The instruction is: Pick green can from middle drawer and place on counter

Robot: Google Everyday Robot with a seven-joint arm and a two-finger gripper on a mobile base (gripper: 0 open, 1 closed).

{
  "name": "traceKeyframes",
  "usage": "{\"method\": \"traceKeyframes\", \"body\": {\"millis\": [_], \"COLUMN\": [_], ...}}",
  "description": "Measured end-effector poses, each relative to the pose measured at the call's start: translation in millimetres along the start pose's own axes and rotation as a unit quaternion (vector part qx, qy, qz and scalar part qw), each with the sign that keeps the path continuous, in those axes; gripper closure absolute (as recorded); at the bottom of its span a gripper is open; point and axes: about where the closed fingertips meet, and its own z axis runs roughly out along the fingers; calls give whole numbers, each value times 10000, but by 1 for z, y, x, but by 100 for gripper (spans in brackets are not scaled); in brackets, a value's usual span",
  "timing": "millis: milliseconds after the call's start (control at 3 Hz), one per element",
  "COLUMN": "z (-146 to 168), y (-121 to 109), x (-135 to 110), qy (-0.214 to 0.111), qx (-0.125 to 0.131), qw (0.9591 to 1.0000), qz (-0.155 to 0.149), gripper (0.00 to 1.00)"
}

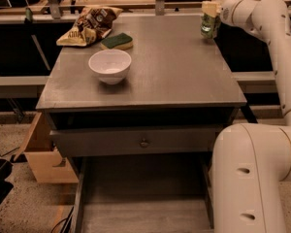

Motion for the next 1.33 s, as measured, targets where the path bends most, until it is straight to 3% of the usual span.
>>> {"method": "traceKeyframes", "body": {"millis": [667,1000,1333], "z": [26,27,31], "y": [35,36,39], "x": [6,6,8], "qy": [-159,-150,-138], "qx": [-447,-448,-471], "qw": [9989,9989,9988], "qz": [-62,-59,-53], "gripper": [100,80,51]}}
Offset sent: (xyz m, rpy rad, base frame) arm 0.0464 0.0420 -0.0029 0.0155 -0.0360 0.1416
